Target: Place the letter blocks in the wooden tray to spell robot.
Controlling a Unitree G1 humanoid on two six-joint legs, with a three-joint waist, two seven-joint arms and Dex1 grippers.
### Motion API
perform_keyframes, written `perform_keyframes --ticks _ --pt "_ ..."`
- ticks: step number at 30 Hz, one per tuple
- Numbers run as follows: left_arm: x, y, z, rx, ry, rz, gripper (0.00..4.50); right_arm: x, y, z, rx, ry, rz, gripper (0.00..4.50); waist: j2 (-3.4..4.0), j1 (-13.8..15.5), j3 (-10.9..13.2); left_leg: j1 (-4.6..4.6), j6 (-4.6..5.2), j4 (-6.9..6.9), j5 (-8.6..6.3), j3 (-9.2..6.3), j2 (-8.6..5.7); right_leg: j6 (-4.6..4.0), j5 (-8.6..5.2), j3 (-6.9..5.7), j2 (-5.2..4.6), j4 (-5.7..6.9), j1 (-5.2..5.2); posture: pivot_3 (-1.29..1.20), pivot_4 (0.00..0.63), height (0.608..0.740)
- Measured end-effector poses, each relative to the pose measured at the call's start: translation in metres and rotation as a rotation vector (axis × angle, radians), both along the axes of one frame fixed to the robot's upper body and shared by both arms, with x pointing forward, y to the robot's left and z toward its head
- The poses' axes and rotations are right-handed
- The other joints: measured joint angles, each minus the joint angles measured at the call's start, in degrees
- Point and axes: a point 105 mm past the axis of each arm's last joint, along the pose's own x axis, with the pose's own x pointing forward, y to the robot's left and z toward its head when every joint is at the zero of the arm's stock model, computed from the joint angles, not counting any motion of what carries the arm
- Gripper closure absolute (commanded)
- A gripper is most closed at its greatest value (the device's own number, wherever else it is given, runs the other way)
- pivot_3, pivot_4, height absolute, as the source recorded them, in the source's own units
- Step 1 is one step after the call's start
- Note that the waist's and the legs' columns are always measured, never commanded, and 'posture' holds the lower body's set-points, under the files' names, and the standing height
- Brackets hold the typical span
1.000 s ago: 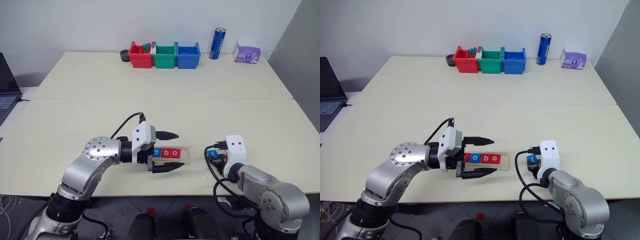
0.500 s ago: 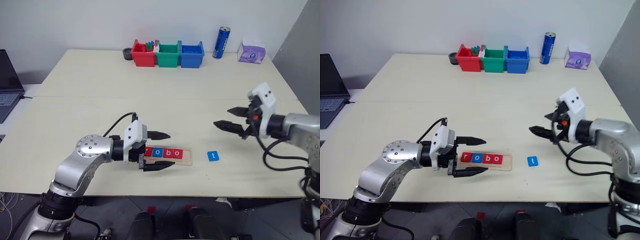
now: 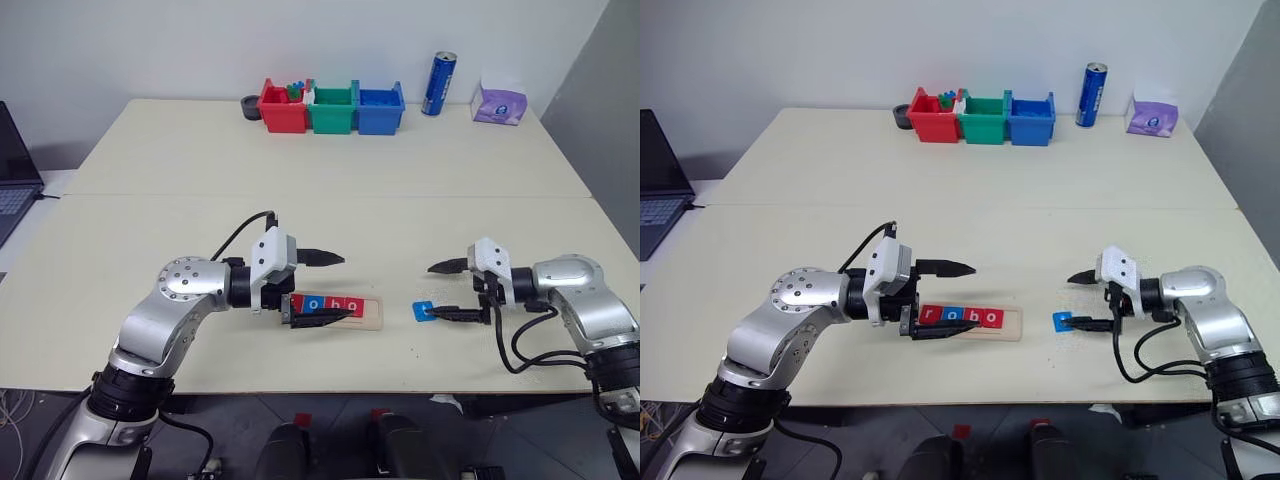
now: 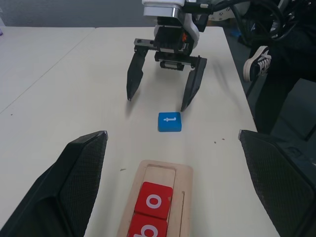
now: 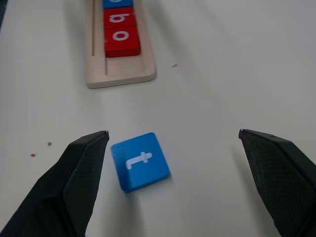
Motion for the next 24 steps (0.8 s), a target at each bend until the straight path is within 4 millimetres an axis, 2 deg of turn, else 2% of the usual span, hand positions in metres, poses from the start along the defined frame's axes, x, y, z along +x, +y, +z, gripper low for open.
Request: perform_keyframes --ticks 7,13,16,22,23,24 --pt "-0.006 -0.003 0.001 0.002 -0.011 -0.017 0.00 -0.001 0.002 -0.018 -0.011 0.026 0.028 0.01 0.00 0.0 0.0 0.01 -0.01 0.04 0.00 -0.01 0.00 0.00 0.00 0.01 -0.01 0.02 0.03 0.00 0.150 0.740" --pt "-0.010 -0.008 -0.001 0.010 -0.009 -0.041 0.00 0.001 0.008 -0.022 -0.013 0.018 0.032 0.01 0.00 0.0 0.0 0.02 -0.01 0.05 0.01 -0.03 0.00 -0.01 0.01 0.01 -0.01 0.03 0.04 0.00 0.150 0.740" --pt "-0.010 -0.008 -0.001 0.010 -0.008 -0.043 0.00 0.001 0.008 -0.024 -0.016 0.023 0.033 0.61 0.00 0.1 0.0 0.03 -0.01 0.05 0.01 -0.03 0.00 -0.01 0.01 0.02 -0.02 0.03 0.04 0.00 0.150 0.740" --pt "-0.010 -0.008 -0.001 0.011 -0.010 -0.045 0.00 -0.001 0.007 -0.025 -0.018 0.034 0.039 2.80 0.00 0.1 0.0 0.04 -0.01 0.05 0.01 -0.03 -0.01 -0.01 0.01 0.01 -0.02 0.03 0.05 0.00 0.150 0.740" --pt "-0.010 -0.008 -0.001 0.012 -0.011 -0.045 0.00 -0.001 0.007 -0.026 -0.018 0.035 0.039 3.06 0.00 0.1 0.0 0.04 -0.01 0.05 0.01 -0.04 -0.01 -0.01 0.01 0.01 -0.02 0.03 0.06 0.00 0.150 0.740" --pt "-0.010 -0.008 -0.001 0.012 -0.011 -0.044 0.00 -0.001 0.007 -0.026 -0.018 0.036 0.039 3.04 0.00 0.1 0.0 0.04 -0.01 0.05 0.01 -0.04 -0.01 -0.01 0.01 0.01 -0.02 0.03 0.06 0.00 0.150 0.740"
